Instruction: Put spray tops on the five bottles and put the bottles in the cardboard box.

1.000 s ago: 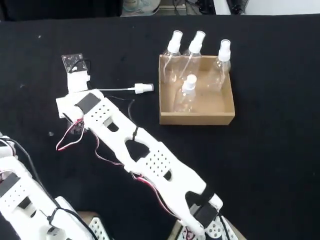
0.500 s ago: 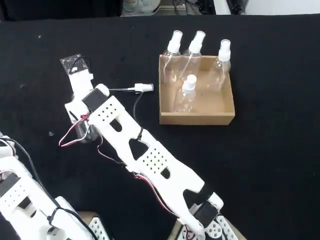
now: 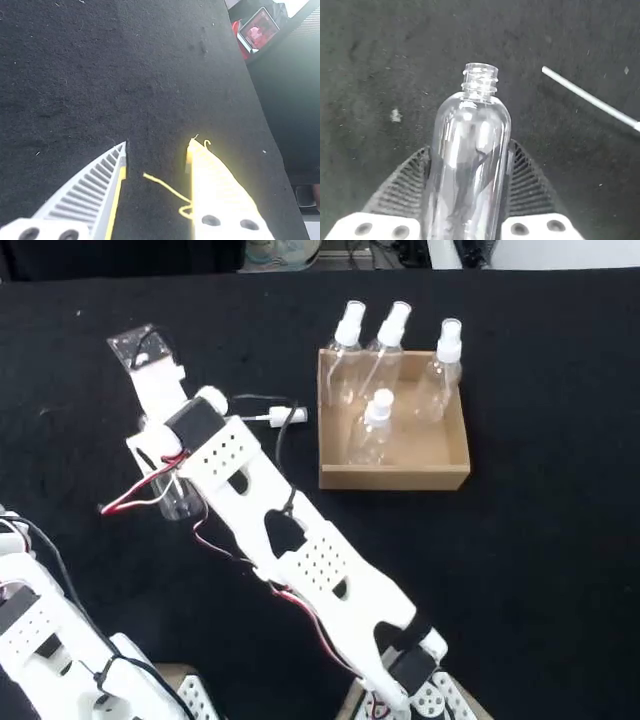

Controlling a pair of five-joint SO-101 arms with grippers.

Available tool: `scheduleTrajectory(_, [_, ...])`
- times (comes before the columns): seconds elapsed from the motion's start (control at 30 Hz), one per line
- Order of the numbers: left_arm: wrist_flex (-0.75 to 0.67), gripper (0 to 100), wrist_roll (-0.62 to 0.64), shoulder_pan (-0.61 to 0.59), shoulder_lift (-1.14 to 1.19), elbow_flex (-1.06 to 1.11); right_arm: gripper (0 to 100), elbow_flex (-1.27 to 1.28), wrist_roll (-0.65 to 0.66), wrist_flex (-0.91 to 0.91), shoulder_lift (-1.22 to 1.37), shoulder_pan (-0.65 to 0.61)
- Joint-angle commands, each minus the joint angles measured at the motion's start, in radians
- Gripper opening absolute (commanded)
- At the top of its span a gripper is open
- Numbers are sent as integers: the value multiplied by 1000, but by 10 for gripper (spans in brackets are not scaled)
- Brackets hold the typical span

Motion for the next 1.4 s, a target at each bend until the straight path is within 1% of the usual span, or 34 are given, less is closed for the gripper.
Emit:
scheduleTrajectory(0.0, [-14,188,6,28,-8,-47,10,-7,48,37,-147,-14])
scheduleTrajectory(0.13, [-14,188,5,61,-6,-45,10,251,54,35,-321,-23])
scheduleTrajectory(0.27, [-14,188,5,62,-11,-45,10,532,54,31,-550,-23])
scheduleTrajectory(0.37, [-14,188,5,64,-11,-45,10,694,60,15,-710,-18])
scheduleTrajectory(0.57, [-14,188,3,64,-9,-45,10,1024,66,-34,-934,-17])
scheduleTrajectory(0.7, [-14,188,3,64,-9,-45,10,1331,129,-135,-1061,-15])
scheduleTrajectory(0.9, [-14,188,3,64,-9,-45,10,1836,244,-379,-1313,-12])
scheduleTrajectory(1.03, [-14,188,3,65,-9,-45,11,2115,339,-509,-1438,28])
scheduleTrajectory(1.23, [-14,188,3,65,-9,-45,11,2388,456,-624,-1474,51])
scheduleTrajectory(1.37, [-14,188,3,65,-9,-45,13,2459,508,-707,-1417,78])
